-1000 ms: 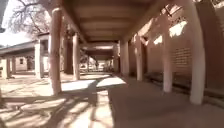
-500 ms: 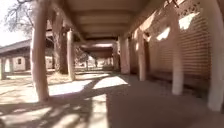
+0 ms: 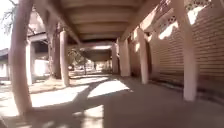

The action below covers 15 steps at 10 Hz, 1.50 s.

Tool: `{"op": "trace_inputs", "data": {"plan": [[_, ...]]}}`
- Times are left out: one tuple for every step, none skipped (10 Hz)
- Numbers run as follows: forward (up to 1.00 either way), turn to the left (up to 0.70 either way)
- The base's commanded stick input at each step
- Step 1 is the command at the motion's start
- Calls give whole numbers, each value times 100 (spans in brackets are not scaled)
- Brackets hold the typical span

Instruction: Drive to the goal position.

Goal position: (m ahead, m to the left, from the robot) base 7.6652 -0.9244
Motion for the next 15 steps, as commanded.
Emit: {"op": "trace_inputs", "data": {"plan": [[85, 0], [85, 0], [85, 0], [85, 0], [85, 0], [85, 0], [85, 0], [85, 0], [85, 0], [85, 0], [85, 0], [85, 0], [85, 0], [85, 6], [85, 19]]}}
